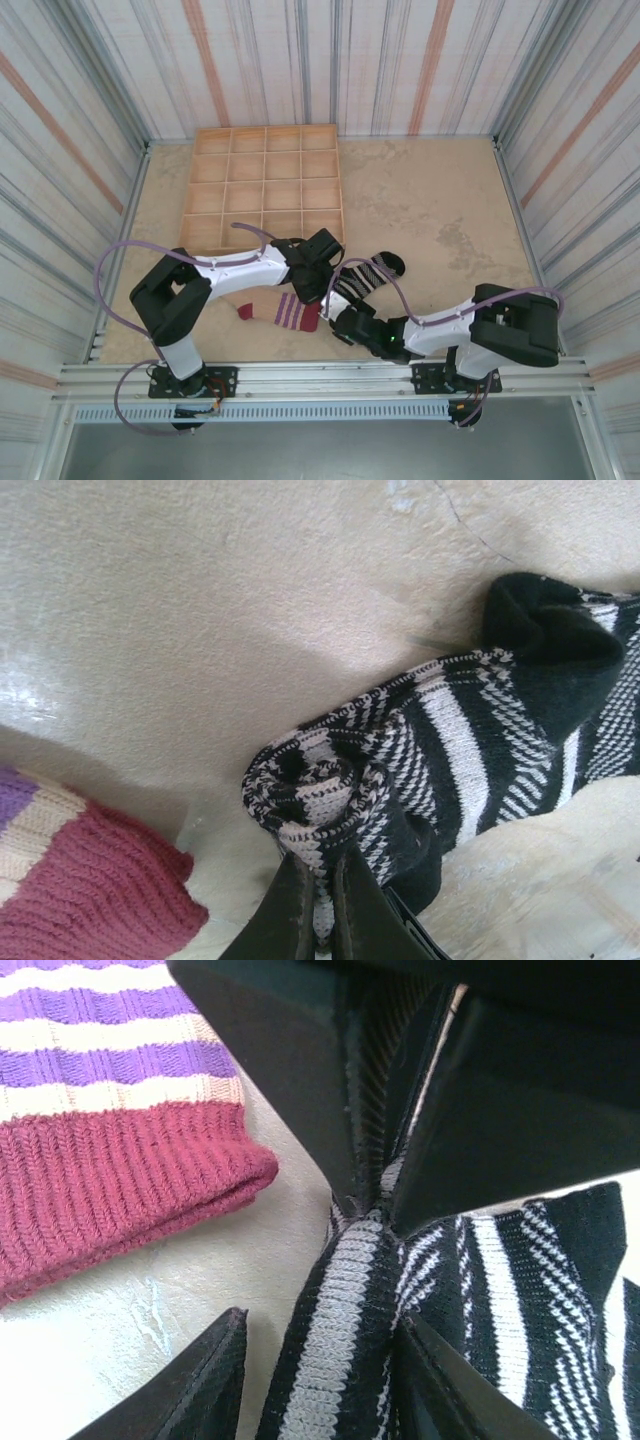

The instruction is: Roll the socks

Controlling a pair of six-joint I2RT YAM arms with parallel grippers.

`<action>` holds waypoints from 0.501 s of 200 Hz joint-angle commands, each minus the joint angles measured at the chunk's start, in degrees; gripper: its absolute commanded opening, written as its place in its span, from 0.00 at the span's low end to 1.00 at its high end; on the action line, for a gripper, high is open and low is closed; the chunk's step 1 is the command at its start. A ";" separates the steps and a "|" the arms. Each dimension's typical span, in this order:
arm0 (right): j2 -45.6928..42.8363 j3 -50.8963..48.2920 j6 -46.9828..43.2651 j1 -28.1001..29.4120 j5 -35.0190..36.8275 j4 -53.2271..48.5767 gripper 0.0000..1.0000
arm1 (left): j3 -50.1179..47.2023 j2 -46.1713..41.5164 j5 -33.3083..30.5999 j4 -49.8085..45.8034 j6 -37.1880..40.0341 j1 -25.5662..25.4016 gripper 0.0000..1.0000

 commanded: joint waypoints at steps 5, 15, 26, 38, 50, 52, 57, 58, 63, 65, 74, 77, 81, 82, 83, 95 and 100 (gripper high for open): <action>1.24 1.35 2.24 -0.86 1.26 0.38 0.40 | -1.23 -1.58 0.77 -0.13 1.04 0.39 0.00; 1.58 1.35 2.71 -1.36 1.27 0.10 0.38 | -1.35 -1.62 0.72 -0.15 1.04 0.34 0.00; 1.86 1.35 3.06 -1.72 0.99 -0.07 0.35 | -1.55 -1.74 0.72 0.11 1.08 0.39 0.00; 2.14 1.35 3.89 -2.36 0.24 -0.31 0.28 | -2.08 -1.90 0.78 0.84 1.12 0.43 0.00; 1.94 1.26 5.40 -3.59 -1.34 -0.91 0.21 | -2.81 -2.22 0.78 1.96 0.88 0.40 0.00; 1.89 1.20 5.63 -3.85 -1.73 -0.99 0.20 | -2.95 -2.33 0.75 2.13 0.80 0.39 0.00; 1.65 1.02 6.16 -4.30 -2.44 -1.04 0.17 | -3.30 -2.44 0.76 2.62 0.56 0.40 0.00; 1.64 1.01 6.30 -4.44 -2.55 -1.04 0.17 | -3.34 -2.49 0.74 2.73 0.58 0.44 0.00; 1.36 0.71 6.79 -5.03 -3.40 -1.04 0.14 | -3.71 -2.70 0.57 3.14 0.54 0.46 0.00; 1.26 0.66 6.96 -5.26 -3.83 -1.04 0.13 | -3.79 -2.78 0.55 3.24 0.56 0.41 0.00; 0.86 0.26 7.68 -6.35 -6.18 -1.08 0.09 | -4.05 -2.98 0.37 3.59 0.73 0.40 0.00; 0.74 0.18 7.88 -6.79 -6.91 -1.17 0.08 | -4.14 -3.06 0.36 3.74 0.93 0.41 0.00; 0.58 0.13 8.24 -7.25 -7.95 -1.42 0.06 | -4.23 -3.08 0.36 4.01 1.11 0.41 0.00; 0.54 0.12 8.39 -7.37 -8.24 -1.54 0.06 | -4.24 -3.07 0.36 4.04 1.16 0.40 0.00; 0.43 0.12 8.51 -7.51 -8.53 -1.69 0.05 | -4.29 -3.11 0.36 4.10 1.18 0.44 0.00; -0.11 0.17 9.51 -8.74 -11.71 -2.33 0.01 | -4.44 -3.24 0.17 4.56 1.39 0.55 0.00; -0.38 -0.03 10.03 -9.19 -12.72 -2.51 0.00 | -4.43 -3.35 0.06 4.87 1.54 0.49 0.00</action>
